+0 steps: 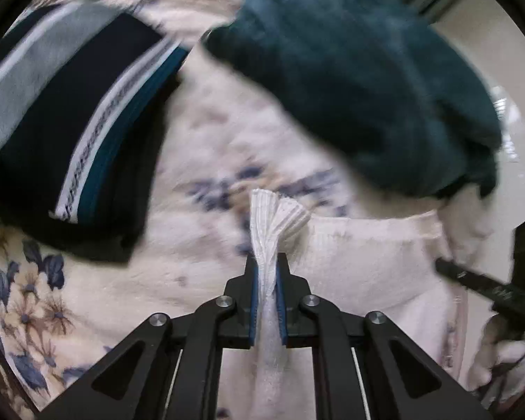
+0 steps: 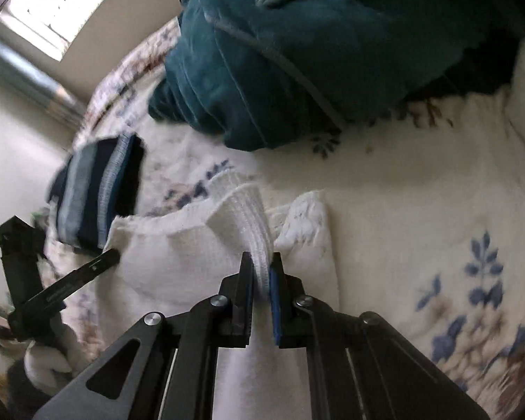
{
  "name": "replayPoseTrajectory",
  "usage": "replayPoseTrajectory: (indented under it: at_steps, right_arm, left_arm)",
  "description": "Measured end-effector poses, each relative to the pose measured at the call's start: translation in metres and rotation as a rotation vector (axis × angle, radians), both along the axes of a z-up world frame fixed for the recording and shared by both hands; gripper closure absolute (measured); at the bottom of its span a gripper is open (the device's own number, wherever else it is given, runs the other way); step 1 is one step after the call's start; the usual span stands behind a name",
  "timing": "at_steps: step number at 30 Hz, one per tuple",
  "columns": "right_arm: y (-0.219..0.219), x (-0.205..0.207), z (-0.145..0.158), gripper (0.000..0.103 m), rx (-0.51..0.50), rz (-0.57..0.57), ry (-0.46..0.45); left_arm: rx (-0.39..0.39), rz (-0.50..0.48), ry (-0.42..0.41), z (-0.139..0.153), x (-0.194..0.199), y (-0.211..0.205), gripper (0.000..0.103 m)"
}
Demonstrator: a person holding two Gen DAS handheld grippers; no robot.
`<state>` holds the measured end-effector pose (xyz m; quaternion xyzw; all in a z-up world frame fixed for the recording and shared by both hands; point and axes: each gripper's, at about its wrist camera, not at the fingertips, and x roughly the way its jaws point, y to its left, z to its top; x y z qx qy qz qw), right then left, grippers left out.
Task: Fold small clothes
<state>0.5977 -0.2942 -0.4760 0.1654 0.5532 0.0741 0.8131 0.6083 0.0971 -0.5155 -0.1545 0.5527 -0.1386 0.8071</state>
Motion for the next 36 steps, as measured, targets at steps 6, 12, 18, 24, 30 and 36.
replayPoseTrajectory:
  at_steps: [6,12,18,24,30,36]
  right_arm:
    - [0.014,0.013,-0.034,0.095,-0.211,0.047,0.084]
    - [-0.001,0.005,-0.024,0.066,-0.075,0.044,0.162]
    - [-0.031,-0.043,-0.018,0.01,0.149,0.011,0.156]
    - [-0.021,-0.074,-0.086,0.01,0.261,0.068,0.306]
    - [-0.013,-0.087,-0.139,0.009,0.443,0.1,0.378]
    - [-0.012,-0.1,-0.136,0.061,0.545,0.034,0.329]
  left_arm:
    - [0.012,0.012,0.125,-0.053,0.014,0.004,0.092]
    - [-0.298,0.136,0.135,-0.024,-0.014,0.043,0.033]
    - [-0.421,0.159,0.215,-0.032,-0.071,0.051,0.029]
    - [-0.36,0.091,0.314,-0.067,-0.091,0.021,0.027]
    - [-0.491,0.162,0.327,-0.081,-0.091,0.027,0.025]
    - [-0.593,0.124,0.188,-0.055,-0.099,0.016,0.068]
